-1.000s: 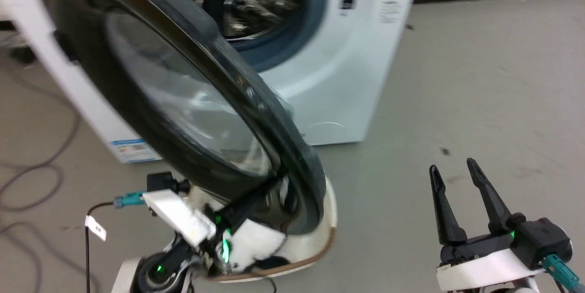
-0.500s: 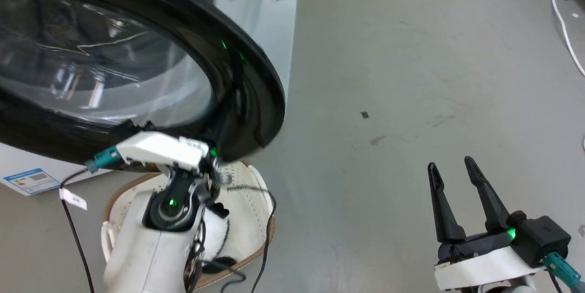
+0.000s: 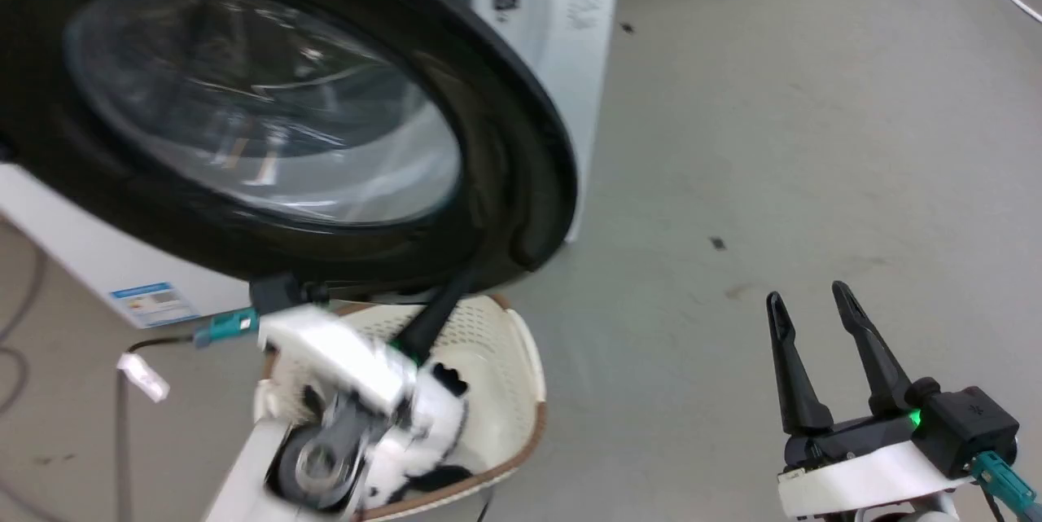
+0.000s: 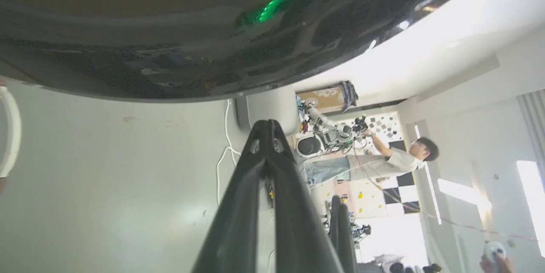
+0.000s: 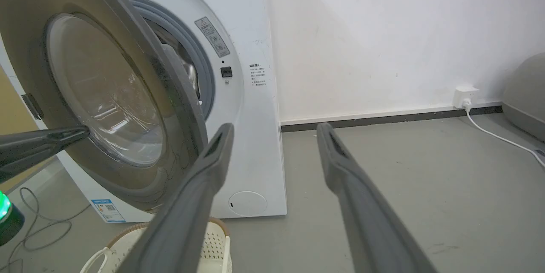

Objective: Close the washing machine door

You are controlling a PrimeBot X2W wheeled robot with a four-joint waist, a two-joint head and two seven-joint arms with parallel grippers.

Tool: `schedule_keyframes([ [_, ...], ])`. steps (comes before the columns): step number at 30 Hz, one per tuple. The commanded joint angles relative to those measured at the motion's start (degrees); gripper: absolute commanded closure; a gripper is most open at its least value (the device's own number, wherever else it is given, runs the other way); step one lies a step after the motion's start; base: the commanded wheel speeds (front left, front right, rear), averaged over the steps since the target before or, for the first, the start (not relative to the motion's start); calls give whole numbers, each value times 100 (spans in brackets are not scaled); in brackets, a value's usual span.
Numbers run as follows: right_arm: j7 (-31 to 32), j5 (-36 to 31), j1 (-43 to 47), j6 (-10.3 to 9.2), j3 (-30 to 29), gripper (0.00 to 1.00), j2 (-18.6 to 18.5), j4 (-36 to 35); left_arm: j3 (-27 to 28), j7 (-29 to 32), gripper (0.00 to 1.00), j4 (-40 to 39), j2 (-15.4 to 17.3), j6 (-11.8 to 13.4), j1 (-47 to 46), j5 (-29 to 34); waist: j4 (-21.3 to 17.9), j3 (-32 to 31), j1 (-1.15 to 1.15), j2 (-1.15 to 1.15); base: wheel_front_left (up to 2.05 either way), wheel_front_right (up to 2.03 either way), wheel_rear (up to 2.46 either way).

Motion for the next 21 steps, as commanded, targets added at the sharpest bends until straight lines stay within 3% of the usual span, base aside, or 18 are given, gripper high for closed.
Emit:
schedule_keyframes([
  [1, -20, -72, 42, 3, -15, 0, 20, 16, -257, 23, 100, -289, 407, -26, 326, 442, 324, -259, 0, 0, 0, 0, 0],
  [6, -20, -107, 174, 3, -34, 0, 20, 31, -1059, -988, 100, -710, 1510, -26, 830, 2268, 702, -516, 0, 0, 0, 0, 0],
  [9, -20, -108, 270, 3, -48, 0, 20, 35, -1154, -1849, 100, -559, 1821, -24, 1015, 3033, 938, -655, 0, 0, 0, 0, 0],
  [12, -20, -117, 348, 3, -40, 0, 20, 13, -823, -2747, 100, -468, 1822, 286, 1146, 3581, 1149, -765, 0, 0, 0, 0, 0],
  [16, -20, -109, 390, 3, -88, 0, 20, -37, -56, -2930, 100, -990, 1629, 613, 1399, 4489, 1406, -807, 0, 0, 0, 0, 0],
  [21, -20, -77, 445, 3, -128, 0, 20, -66, 752, -2934, 100, -1891, 1046, 459, 2064, 5765, 1684, -815, 0, 0, 0, 0, 0],
])
